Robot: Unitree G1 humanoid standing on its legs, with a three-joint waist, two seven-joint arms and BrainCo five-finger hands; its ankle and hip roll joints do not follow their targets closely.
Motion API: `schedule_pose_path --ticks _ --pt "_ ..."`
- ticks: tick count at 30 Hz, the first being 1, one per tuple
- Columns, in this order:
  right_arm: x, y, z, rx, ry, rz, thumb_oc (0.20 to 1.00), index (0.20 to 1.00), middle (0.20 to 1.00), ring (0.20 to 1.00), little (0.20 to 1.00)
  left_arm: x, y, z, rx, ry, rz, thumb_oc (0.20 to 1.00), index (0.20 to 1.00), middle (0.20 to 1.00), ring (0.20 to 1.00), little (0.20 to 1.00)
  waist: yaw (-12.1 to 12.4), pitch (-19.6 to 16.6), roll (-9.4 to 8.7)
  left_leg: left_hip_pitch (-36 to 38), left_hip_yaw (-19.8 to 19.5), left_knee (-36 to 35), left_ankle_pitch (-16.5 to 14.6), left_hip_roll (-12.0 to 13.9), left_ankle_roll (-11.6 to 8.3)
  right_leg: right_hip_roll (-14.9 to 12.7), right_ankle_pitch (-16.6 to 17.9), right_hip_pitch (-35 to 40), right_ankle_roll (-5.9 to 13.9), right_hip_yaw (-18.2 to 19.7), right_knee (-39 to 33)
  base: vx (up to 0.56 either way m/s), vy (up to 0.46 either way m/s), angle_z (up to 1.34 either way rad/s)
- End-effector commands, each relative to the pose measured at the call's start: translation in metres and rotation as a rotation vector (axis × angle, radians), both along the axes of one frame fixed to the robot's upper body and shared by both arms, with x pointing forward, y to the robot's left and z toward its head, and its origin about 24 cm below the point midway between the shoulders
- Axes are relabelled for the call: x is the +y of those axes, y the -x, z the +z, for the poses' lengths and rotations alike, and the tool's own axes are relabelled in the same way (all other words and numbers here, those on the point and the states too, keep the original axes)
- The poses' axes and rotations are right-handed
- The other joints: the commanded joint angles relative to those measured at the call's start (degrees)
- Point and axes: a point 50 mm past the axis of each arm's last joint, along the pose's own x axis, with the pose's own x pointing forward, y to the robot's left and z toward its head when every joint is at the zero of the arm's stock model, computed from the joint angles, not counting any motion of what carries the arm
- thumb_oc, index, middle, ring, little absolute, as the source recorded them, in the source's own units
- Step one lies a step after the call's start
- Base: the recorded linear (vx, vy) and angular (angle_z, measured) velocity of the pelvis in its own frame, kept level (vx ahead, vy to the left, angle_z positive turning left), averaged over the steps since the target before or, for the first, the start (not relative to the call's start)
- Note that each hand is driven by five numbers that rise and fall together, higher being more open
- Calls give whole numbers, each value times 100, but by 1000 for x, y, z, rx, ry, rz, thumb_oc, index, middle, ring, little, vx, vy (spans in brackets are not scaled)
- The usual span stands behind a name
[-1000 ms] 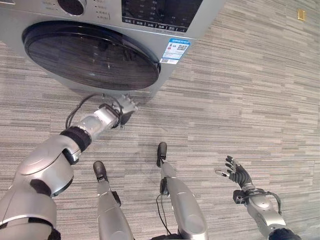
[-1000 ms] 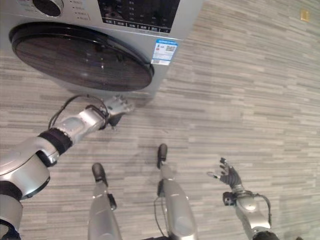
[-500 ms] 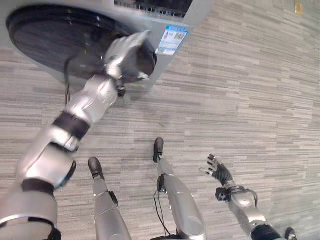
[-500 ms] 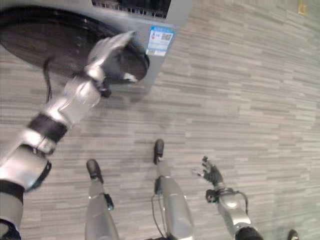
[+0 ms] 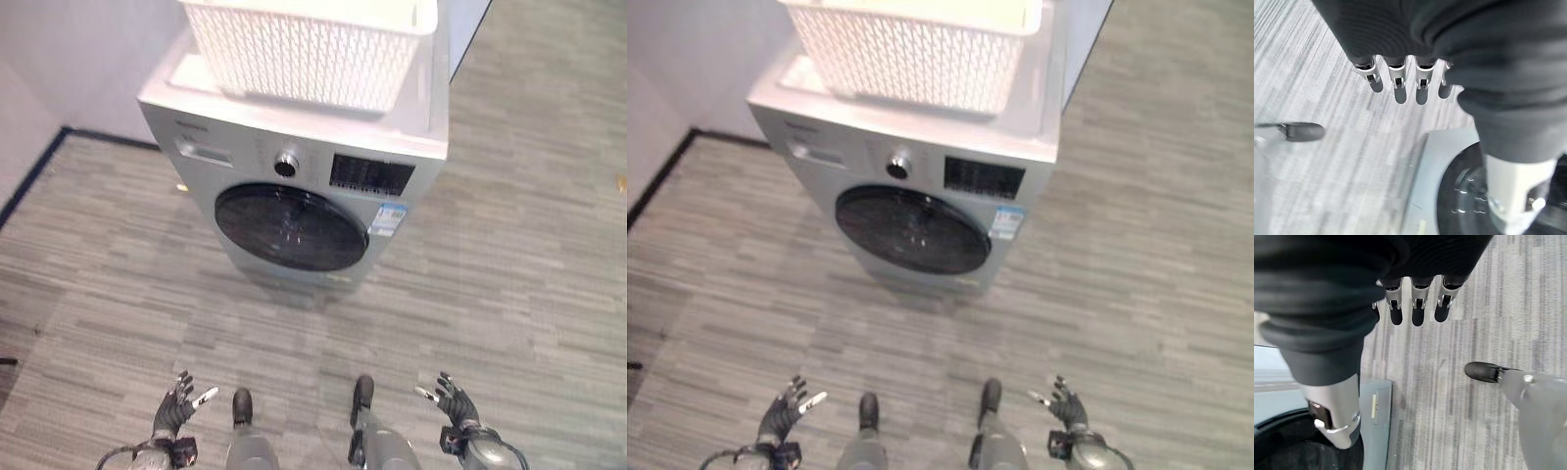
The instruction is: Grab the laundry basket,head to the washer,open it,put in the laundry and shut it.
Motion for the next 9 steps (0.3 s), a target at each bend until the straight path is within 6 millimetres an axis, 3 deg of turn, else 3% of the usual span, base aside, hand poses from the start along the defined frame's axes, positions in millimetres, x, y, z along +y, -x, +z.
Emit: schedule_pose_path --ticks 1,2,5,9 --pt "-10 15 -7 65 45 -60 1000 1000 1000 1000 1000 11 0 -14 63 -11 163 1000 1000 1000 1000 1000 88 -138 -35 -290 -79 152 28 -205 442 -499 -931 679 349 -233 330 67 0 24" --pt "-10 15 -7 64 45 -61 1000 1000 1000 1000 1000 11 0 -14 63 -11 163 1000 1000 1000 1000 1000 84 -146 -35 -304 -84 153 33 -208 444 -501 -924 671 350 -237 325 61 4 21" --pt "-6 40 -23 217 61 -40 1000 1000 1000 1000 1000 5 35 -37 251 9 208 1000 1000 1000 1000 1000 139 -415 -43 82 -96 112 -94 -249 467 -521 -1023 1065 367 -299 287 66 16 3" --pt "-1 56 -31 309 58 -12 1000 1000 1000 1000 1000 4 48 -41 297 29 244 1000 1000 1000 1000 1000 170 -584 -95 346 -84 50 -161 -268 457 -531 -1074 1371 392 -364 241 25 -2 2"
